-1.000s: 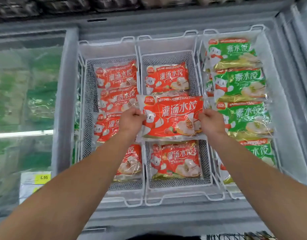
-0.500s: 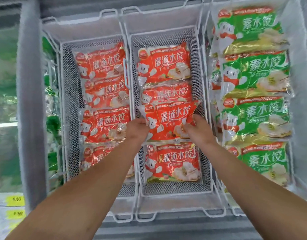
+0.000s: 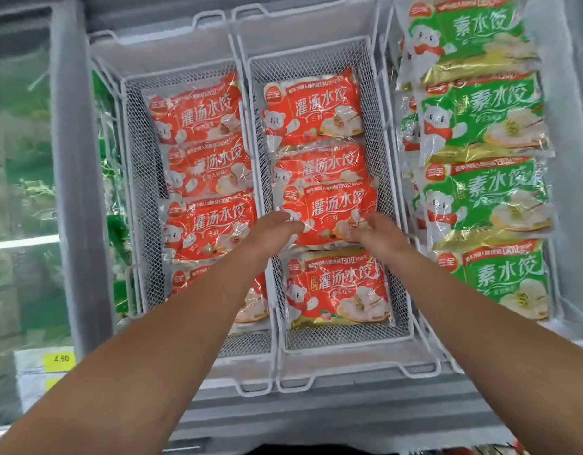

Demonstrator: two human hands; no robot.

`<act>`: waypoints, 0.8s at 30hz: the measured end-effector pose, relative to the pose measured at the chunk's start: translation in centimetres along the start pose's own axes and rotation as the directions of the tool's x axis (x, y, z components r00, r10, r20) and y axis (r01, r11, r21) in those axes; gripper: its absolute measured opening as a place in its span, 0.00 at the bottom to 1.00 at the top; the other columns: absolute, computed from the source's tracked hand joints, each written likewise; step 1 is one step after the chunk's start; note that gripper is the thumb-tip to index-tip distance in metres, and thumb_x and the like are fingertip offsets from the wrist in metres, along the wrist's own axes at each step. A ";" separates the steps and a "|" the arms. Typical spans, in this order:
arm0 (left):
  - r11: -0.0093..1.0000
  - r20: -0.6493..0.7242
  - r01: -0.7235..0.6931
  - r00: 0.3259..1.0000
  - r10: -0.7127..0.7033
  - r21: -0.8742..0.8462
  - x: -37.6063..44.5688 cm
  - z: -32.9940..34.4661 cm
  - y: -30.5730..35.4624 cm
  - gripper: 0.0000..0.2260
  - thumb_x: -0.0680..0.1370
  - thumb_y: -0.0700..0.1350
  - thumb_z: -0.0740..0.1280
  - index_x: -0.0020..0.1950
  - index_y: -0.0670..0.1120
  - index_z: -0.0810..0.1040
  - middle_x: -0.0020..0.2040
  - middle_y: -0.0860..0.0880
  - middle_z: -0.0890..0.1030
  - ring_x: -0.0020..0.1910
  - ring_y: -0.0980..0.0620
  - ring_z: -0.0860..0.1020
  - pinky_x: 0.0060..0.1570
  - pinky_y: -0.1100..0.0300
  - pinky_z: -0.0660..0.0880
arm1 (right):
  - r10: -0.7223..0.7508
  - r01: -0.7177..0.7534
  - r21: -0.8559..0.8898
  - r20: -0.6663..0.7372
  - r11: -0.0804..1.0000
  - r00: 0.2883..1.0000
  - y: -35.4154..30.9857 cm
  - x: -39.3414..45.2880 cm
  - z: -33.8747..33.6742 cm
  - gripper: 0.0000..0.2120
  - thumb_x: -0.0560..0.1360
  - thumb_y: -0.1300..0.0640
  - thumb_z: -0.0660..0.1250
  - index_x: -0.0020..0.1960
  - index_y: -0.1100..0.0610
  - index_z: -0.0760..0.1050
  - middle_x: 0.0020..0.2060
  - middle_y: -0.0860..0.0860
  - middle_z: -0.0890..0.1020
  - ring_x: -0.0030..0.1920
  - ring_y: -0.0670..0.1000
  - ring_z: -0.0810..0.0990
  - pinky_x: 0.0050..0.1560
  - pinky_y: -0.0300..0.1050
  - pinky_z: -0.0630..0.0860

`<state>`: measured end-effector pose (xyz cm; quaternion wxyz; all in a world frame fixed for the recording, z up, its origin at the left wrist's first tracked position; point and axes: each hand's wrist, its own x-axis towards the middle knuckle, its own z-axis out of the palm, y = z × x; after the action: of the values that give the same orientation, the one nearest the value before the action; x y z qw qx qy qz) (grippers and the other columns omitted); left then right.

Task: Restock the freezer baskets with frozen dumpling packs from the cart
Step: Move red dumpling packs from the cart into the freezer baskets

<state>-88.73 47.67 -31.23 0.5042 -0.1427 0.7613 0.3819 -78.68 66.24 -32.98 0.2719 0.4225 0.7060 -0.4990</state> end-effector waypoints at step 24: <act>0.689 0.234 -0.587 0.807 0.542 0.425 -19.8 -1.9 -15.4 0.19 0.77 0.47 0.71 0.66 0.45 0.79 0.60 0.49 0.82 0.56 0.52 0.79 0.55 0.61 0.71 | -0.146 0.116 -0.093 -0.445 0.989 0.884 11.8 -29.7 10.3 0.16 0.77 0.53 0.68 0.64 0.54 0.77 0.59 0.51 0.80 0.59 0.53 0.78 0.56 0.43 0.70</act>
<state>-71.77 32.68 -20.22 0.4149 0.2447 0.8142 0.3241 -54.19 48.66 -18.32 0.0802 0.4689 0.7923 -0.3820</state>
